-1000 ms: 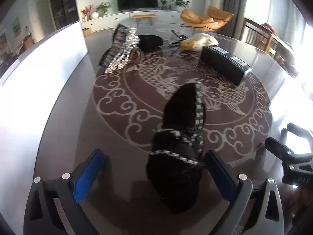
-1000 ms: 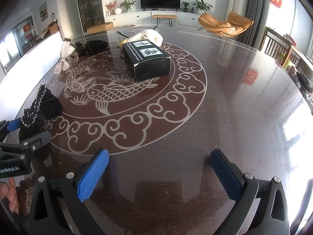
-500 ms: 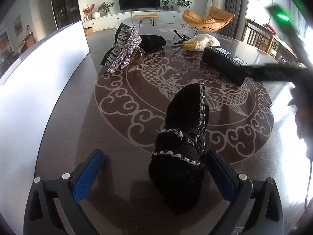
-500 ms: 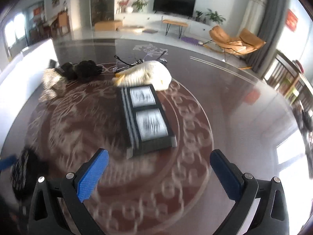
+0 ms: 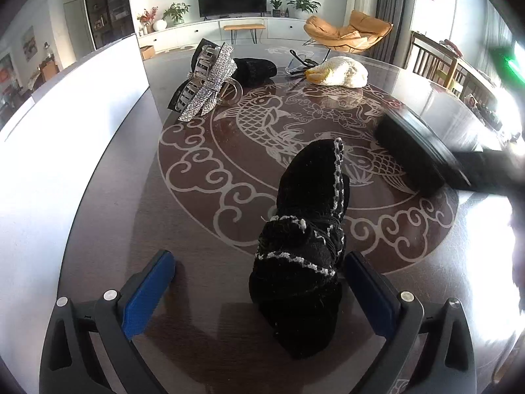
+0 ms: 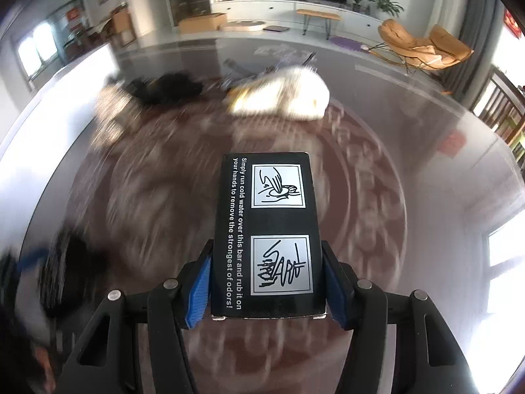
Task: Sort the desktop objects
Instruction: 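Carry both items over the bin and open both tools to drop them, then move both tools back over the table and hold them still, then lower the left tool onto the rhinestone bow hair clip and close it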
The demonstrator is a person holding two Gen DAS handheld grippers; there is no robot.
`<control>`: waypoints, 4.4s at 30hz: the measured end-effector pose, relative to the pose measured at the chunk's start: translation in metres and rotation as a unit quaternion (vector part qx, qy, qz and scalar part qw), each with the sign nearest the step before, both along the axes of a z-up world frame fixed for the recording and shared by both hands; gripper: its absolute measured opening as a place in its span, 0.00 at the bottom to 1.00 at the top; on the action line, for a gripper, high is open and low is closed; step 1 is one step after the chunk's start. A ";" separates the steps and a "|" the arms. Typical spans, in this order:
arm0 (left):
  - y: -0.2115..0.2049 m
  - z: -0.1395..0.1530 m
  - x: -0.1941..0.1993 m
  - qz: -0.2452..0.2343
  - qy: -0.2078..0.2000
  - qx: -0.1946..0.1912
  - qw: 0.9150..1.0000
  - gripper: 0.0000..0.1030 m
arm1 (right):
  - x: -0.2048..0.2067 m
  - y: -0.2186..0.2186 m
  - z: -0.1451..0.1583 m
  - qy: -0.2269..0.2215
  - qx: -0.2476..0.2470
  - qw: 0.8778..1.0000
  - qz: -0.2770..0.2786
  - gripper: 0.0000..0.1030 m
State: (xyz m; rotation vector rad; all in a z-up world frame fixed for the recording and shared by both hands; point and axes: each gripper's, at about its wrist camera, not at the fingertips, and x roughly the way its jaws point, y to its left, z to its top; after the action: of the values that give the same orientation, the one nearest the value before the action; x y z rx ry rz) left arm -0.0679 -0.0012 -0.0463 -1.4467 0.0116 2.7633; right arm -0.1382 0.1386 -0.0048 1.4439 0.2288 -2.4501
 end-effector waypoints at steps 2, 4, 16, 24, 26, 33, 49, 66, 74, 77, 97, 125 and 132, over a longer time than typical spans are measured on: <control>0.003 0.000 -0.001 -0.010 -0.004 -0.002 1.000 1.00 | 0.029 0.009 0.000 -0.005 0.000 1.000 0.003 0.58; 0.008 0.000 -0.003 -0.032 -0.011 -0.004 0.999 1.00 | 0.044 0.014 0.000 -0.014 0.000 1.000 -0.006 0.59; -0.001 0.052 -0.004 -0.077 0.020 0.040 0.996 0.35 | 0.046 0.006 0.041 -0.025 -0.008 1.000 -0.015 0.57; -0.123 0.166 0.049 -0.015 0.094 0.106 0.990 0.35 | 0.051 -0.109 0.148 0.028 -0.088 0.992 0.083 0.57; -0.174 0.177 0.064 0.024 0.096 0.091 0.991 0.35 | 0.056 -0.157 0.167 0.035 -0.115 0.985 0.124 0.57; -0.305 0.134 0.088 0.155 0.023 0.064 0.986 0.35 | 0.079 -0.334 0.169 0.035 -0.148 0.957 0.247 0.57; -0.297 0.105 0.112 0.211 0.031 0.041 0.976 0.81 | 0.082 -0.302 0.130 0.110 -0.131 0.967 0.191 0.96; -0.002 0.052 0.058 -0.083 0.010 0.039 0.996 0.98 | 0.046 0.048 -0.011 0.064 0.021 0.992 -0.109 0.98; 0.045 0.008 -0.021 -0.086 0.007 -0.028 0.996 0.98 | 0.042 0.063 -0.015 0.057 0.002 0.989 -0.140 1.00; 0.049 0.003 -0.034 -0.079 0.004 -0.018 0.997 1.00 | 0.044 0.063 -0.014 0.057 -0.001 0.989 -0.140 1.00; 0.048 -0.001 -0.032 -0.070 0.009 -0.003 0.998 1.00 | 0.043 0.063 -0.015 0.057 0.000 0.989 -0.140 1.00; 0.047 0.000 -0.031 -0.070 0.009 -0.003 0.997 1.00 | 0.043 0.064 -0.015 0.057 0.000 0.989 -0.140 1.00; 0.010 0.012 -0.024 -0.059 -0.006 0.009 0.998 1.00 | 0.043 0.065 -0.015 0.057 0.000 0.989 -0.140 1.00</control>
State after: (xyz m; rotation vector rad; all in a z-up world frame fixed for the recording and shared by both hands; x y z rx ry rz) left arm -0.0922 0.0092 -0.0347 -1.4102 0.0699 2.6538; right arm -0.0948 0.2034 -0.0194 1.4205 0.0518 -2.7592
